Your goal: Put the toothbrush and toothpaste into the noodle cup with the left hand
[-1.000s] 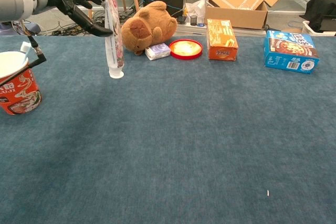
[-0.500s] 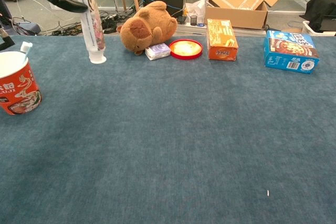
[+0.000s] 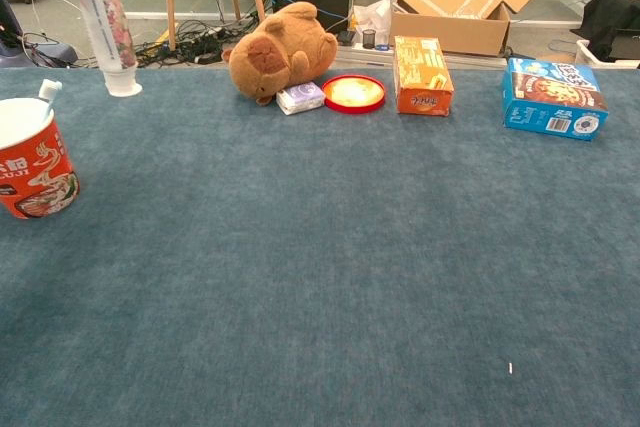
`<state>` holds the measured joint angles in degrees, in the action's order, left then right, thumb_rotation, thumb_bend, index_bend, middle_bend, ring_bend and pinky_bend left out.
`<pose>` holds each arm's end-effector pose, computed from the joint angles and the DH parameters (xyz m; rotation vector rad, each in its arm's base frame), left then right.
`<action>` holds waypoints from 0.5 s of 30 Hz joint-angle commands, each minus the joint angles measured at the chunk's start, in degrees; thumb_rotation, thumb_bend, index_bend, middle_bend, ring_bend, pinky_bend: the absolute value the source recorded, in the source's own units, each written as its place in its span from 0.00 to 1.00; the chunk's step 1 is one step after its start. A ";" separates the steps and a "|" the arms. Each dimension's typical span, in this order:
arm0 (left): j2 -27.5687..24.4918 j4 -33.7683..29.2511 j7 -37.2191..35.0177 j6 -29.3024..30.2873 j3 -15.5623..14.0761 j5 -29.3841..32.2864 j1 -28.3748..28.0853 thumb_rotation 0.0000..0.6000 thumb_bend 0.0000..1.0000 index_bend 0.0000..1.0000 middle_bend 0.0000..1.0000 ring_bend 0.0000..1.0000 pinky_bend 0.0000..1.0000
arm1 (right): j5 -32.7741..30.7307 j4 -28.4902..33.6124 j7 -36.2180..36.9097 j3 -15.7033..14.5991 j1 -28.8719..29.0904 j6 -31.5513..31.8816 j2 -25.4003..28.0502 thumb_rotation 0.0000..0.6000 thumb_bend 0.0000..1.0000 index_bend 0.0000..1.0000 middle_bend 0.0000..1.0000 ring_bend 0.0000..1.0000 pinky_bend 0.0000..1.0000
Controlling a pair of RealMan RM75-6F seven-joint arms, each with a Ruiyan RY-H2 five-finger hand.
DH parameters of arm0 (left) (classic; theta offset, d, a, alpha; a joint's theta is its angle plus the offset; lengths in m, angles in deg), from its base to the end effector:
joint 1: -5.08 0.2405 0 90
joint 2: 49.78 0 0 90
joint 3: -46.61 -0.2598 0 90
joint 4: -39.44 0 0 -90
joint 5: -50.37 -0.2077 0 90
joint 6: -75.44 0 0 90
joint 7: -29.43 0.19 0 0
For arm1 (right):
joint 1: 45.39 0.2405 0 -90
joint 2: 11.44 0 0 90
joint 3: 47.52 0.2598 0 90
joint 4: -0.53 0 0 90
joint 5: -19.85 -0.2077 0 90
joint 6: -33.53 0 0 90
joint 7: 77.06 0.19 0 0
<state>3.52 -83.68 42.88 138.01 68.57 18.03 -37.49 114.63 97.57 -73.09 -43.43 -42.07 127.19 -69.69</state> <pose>-0.1076 0.3776 0.1560 -1.4127 -1.3356 -1.0976 -0.2688 -0.2181 0.2048 1.3971 -0.7674 1.1172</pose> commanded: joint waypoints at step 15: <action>-4.59 3.20 -8.13 -2.98 -2.72 -4.87 5.34 1.00 0.33 0.65 0.00 0.00 0.00 | 1.75 1.61 -1.98 -0.31 -0.80 1.72 0.47 1.00 0.16 0.19 0.26 0.24 0.60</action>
<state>-0.78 -80.80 35.20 135.34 65.99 13.48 -32.49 116.36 99.15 -75.06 -43.73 -42.85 128.88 -69.23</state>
